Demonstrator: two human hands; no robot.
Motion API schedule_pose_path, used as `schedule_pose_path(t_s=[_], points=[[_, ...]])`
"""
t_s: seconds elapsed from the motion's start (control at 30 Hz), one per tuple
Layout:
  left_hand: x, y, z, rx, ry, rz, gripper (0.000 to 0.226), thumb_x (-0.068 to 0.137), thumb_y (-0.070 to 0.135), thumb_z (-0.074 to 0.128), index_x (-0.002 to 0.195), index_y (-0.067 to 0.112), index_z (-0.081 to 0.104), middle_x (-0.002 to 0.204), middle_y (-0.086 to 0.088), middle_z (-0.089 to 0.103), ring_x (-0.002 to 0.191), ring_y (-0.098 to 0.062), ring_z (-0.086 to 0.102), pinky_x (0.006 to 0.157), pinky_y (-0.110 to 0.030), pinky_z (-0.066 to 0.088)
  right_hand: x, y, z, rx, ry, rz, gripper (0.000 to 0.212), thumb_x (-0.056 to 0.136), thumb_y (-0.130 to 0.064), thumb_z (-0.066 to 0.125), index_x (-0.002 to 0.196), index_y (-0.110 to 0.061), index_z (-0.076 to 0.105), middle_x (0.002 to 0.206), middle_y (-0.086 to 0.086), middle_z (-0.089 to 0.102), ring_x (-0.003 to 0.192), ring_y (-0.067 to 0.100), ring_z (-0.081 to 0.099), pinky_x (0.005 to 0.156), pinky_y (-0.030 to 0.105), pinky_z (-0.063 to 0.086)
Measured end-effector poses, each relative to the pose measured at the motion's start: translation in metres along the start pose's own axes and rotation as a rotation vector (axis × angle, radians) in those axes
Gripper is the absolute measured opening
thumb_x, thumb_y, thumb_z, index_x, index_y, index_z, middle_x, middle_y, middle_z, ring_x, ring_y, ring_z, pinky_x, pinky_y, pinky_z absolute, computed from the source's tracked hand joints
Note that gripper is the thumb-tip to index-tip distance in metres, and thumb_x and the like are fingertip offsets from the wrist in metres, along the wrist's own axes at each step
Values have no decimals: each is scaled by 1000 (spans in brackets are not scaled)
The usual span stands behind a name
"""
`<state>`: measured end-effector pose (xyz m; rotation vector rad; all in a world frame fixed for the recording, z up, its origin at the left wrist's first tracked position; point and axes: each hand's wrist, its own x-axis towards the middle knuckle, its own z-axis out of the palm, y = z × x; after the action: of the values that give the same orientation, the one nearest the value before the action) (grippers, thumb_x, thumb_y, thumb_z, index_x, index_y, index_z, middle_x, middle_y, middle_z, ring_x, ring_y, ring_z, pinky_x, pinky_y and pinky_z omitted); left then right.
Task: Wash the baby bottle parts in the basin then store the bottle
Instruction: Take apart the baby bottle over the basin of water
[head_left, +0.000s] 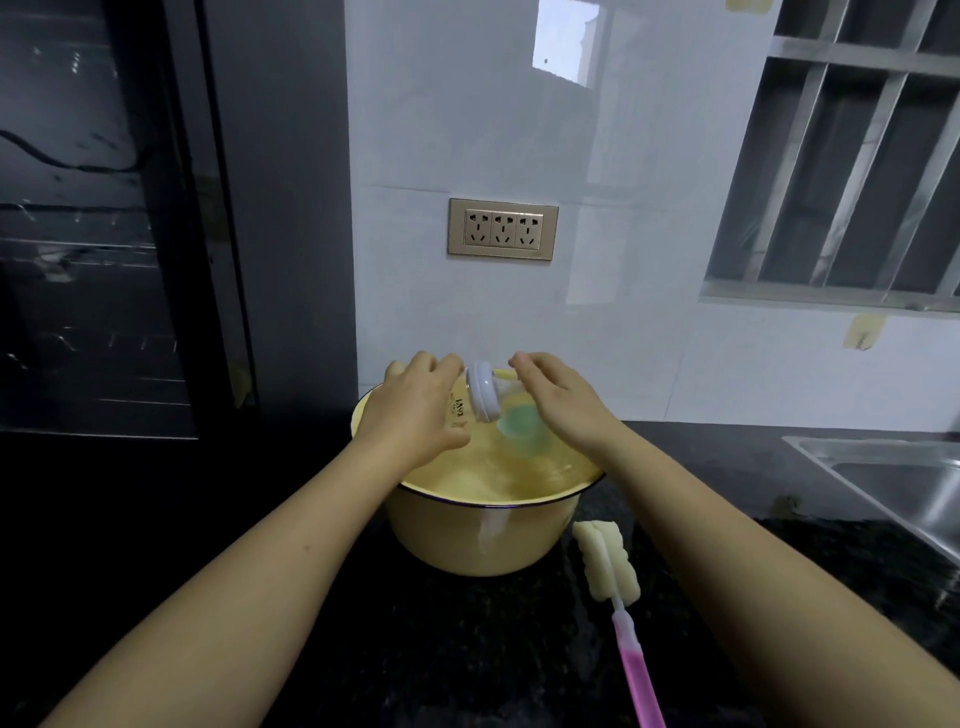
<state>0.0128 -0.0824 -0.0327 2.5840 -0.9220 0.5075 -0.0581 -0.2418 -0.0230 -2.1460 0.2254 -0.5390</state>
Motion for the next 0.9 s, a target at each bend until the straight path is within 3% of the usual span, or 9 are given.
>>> schedule_pose_path(t_s=[0.1, 0.2, 0.27, 0.37, 0.5, 0.6, 0.77, 0.83, 0.9], points=[[-1, 1, 0, 26, 2, 36, 57, 73, 33, 66, 123, 22, 40, 119, 0, 45, 112, -28, 42, 68, -31, 39, 2, -7, 10, -16, -128, 15, 49, 91, -61, 39, 113, -22, 57, 103, -8, 62, 94, 14, 63, 88, 35, 51], [-2, 1, -1, 22, 17, 43, 58, 74, 33, 66, 124, 22, 40, 119, 0, 45, 113, -27, 41, 68, -30, 38, 2, -14, 16, 50, -184, 36, 48, 90, -57, 45, 106, -13, 56, 81, -4, 63, 62, 14, 67, 61, 27, 52], [-2, 1, -1, 11, 6, 42, 58, 73, 33, 66, 124, 23, 40, 119, 1, 45, 112, -28, 42, 69, -30, 38, 2, -11, 17, 141, -178, 16, 43, 91, -50, 52, 108, -11, 55, 77, -3, 63, 57, 9, 64, 61, 24, 51], [-1, -1, 0, -69, -59, 26, 59, 71, 34, 66, 124, 24, 40, 116, 2, 46, 109, -28, 44, 69, -30, 36, -2, -3, 17, 115, -164, -136, 28, 90, -30, 62, 114, -18, 55, 87, -6, 63, 69, -5, 60, 69, 9, 47], [0, -1, 0, -63, -33, 30, 63, 73, 36, 66, 128, 25, 39, 121, 2, 45, 113, -28, 42, 70, -30, 36, -5, -1, 6, 123, -240, -270, 56, 79, -4, 71, 122, -34, 51, 121, -4, 53, 108, 10, 56, 90, 23, 47], [-1, 0, 0, -34, -23, 30, 62, 73, 37, 68, 127, 25, 39, 121, 2, 44, 114, -28, 41, 68, -30, 35, -4, -6, 3, 161, -266, -225, 68, 77, -9, 76, 125, -44, 43, 133, -2, 41, 122, 12, 47, 94, 23, 42], [-3, 0, 0, 13, -23, 38, 57, 73, 34, 65, 122, 24, 40, 118, 1, 44, 113, -27, 41, 66, -30, 35, -2, -4, 17, 87, -39, -27, 39, 86, -54, 57, 111, -23, 58, 100, -2, 63, 87, 11, 62, 79, 27, 49], [-2, 1, 0, 28, -32, 40, 56, 73, 34, 65, 121, 24, 40, 118, 1, 44, 113, -26, 41, 65, -30, 34, -1, 1, 18, 108, -21, 2, 38, 82, -50, 64, 103, -19, 61, 95, 4, 68, 77, 13, 64, 77, 32, 52], [-2, 0, 0, 25, -37, 29, 56, 72, 35, 66, 121, 24, 40, 117, 1, 44, 112, -27, 41, 65, -30, 34, 0, 4, 14, 238, -74, -36, 39, 74, -32, 76, 110, -26, 61, 109, 6, 64, 90, 15, 63, 81, 28, 51]])
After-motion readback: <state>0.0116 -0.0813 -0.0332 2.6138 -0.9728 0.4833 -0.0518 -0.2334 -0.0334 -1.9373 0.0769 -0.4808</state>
